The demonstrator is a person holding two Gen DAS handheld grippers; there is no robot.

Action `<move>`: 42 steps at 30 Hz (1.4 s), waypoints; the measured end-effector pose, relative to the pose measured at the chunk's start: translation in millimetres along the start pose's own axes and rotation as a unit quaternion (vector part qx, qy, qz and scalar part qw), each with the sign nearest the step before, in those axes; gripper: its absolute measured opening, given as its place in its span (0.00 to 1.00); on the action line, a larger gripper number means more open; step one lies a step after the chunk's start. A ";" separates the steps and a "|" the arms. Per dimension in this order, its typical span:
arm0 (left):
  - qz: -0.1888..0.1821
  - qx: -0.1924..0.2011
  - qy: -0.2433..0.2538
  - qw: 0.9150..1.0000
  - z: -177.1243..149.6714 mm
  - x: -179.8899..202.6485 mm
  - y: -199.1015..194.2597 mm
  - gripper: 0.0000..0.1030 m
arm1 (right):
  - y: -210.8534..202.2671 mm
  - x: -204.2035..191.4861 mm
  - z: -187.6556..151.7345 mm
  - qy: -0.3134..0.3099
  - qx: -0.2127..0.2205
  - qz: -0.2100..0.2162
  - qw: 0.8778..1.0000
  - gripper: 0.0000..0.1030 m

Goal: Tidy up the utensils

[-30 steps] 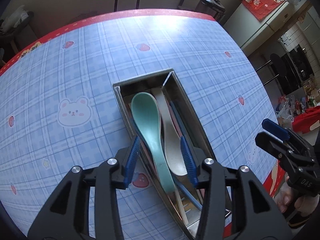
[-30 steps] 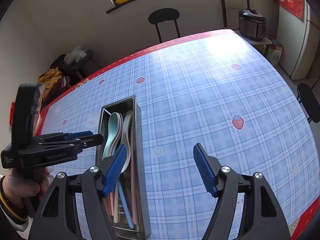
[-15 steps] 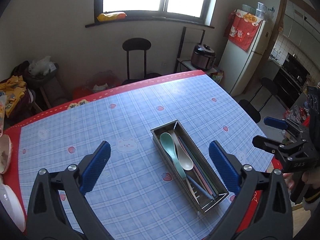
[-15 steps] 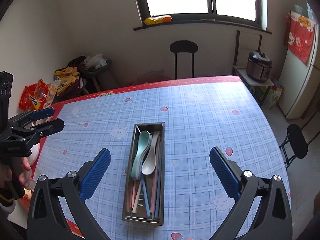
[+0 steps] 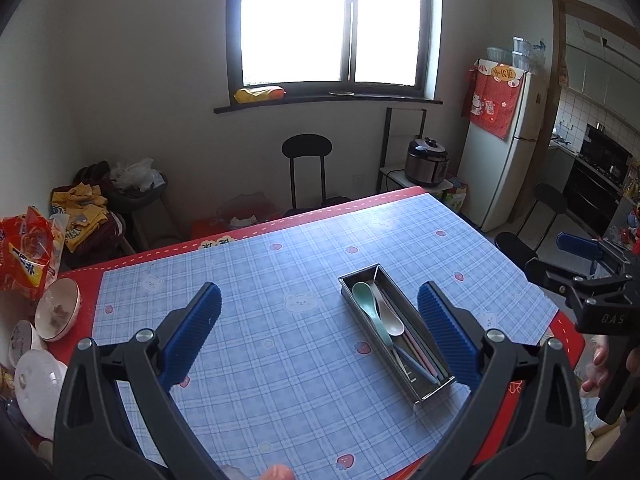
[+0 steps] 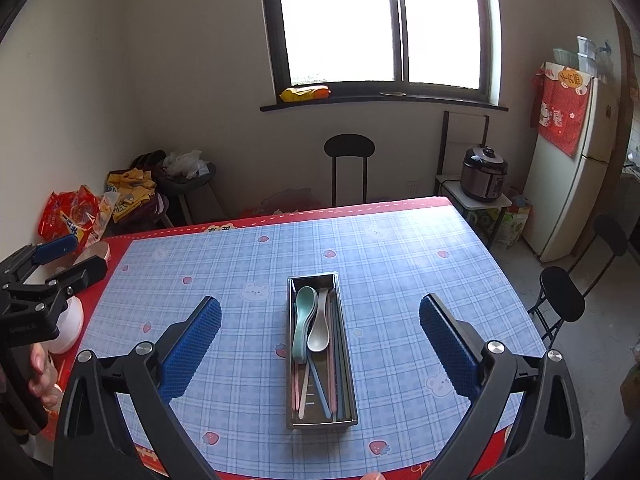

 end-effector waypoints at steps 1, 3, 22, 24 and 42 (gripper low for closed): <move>-0.001 0.000 -0.001 1.000 -2.0 -1.0 -2.5 0.94 | -3.1 0.6 -1.0 0.005 0.003 -0.003 1.000 0.94; 0.001 0.002 -0.004 1.000 -4.7 -4.0 -6.9 0.94 | -8.9 2.0 -1.7 0.012 0.008 -0.010 1.000 0.94; -0.009 0.016 -0.010 1.000 6.1 -10.6 -9.1 0.94 | -23.9 -0.1 -0.6 0.019 0.017 -0.041 0.999 0.94; -0.010 0.015 -0.010 1.000 6.3 -10.7 -9.2 0.94 | -24.9 -0.3 1.2 0.020 0.018 -0.041 0.999 0.94; -0.007 0.025 -0.019 0.999 11.8 -13.8 -15.7 0.94 | -28.0 -2.4 8.1 0.018 0.022 -0.048 0.998 0.94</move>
Point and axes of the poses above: each gripper's, at about its wrist camera, not at the fingertips, and y roughly the way its jaws point, x to its right, z to its top, the point moved 10 cm from there along y, roughly the way its jaws point, and after that the axes turned 1 degree about z, right-handed, at the moved point
